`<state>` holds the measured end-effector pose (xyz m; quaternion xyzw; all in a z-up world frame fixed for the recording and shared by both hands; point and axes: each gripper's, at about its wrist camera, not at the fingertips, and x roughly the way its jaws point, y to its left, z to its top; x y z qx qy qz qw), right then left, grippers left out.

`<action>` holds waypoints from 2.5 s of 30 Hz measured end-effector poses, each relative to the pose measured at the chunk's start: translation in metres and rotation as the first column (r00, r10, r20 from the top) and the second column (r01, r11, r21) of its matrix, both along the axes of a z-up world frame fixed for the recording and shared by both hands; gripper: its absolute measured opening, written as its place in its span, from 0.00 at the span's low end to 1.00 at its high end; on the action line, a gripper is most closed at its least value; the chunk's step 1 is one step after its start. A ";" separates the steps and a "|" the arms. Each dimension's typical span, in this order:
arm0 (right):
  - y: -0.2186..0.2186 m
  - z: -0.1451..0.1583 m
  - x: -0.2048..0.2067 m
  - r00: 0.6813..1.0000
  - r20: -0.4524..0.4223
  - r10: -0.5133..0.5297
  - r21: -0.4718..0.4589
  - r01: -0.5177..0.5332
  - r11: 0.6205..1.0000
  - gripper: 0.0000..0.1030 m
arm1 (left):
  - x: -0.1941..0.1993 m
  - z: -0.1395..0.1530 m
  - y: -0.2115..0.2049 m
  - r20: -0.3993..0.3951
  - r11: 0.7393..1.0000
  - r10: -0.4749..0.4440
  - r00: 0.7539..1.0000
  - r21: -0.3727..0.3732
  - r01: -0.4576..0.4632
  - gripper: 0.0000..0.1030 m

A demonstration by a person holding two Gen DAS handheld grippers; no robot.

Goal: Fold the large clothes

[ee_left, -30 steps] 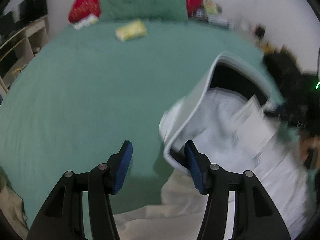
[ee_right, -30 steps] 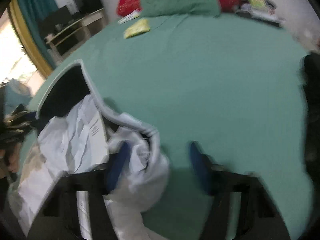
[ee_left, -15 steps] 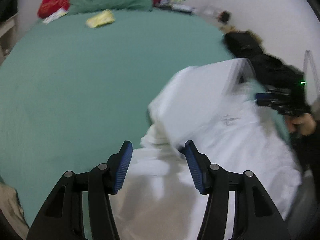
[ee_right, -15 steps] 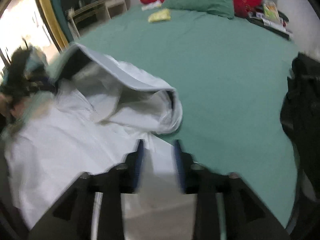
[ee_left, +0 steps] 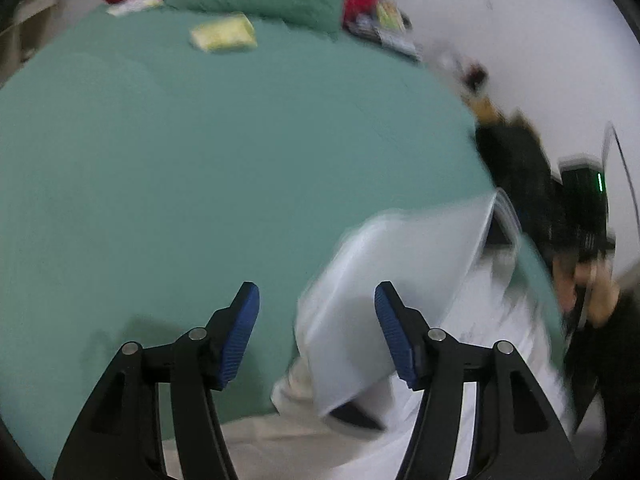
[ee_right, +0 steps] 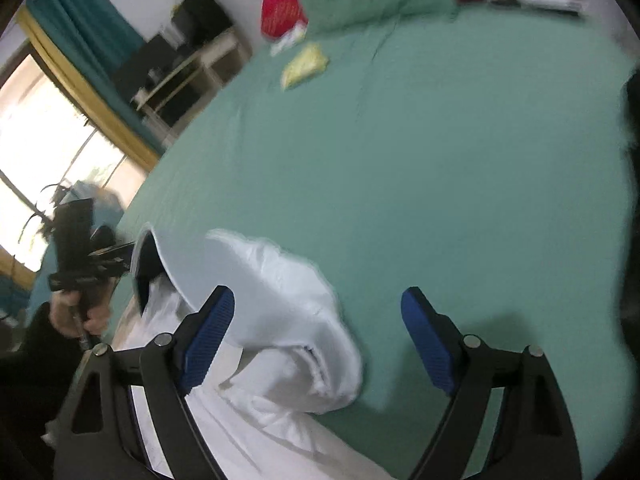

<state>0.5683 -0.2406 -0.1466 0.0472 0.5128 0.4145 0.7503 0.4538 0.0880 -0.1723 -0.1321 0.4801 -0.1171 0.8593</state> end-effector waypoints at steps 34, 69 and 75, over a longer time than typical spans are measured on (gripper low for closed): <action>0.051 -0.019 -0.252 0.285 0.718 0.635 -0.682 0.106 0.724 0.15 | -0.124 0.034 -0.088 0.240 0.844 -0.311 0.920 0.515 0.151 0.14; 0.048 -0.035 -0.233 0.372 0.639 0.673 -0.740 0.056 0.671 0.18 | -0.162 0.012 -0.072 0.219 0.840 -0.314 0.924 0.517 0.164 0.15; 0.020 -0.012 -0.260 0.527 0.553 0.646 -0.756 -0.008 0.654 0.36 | -0.201 0.015 -0.052 0.102 0.908 -0.222 0.970 0.384 0.167 0.31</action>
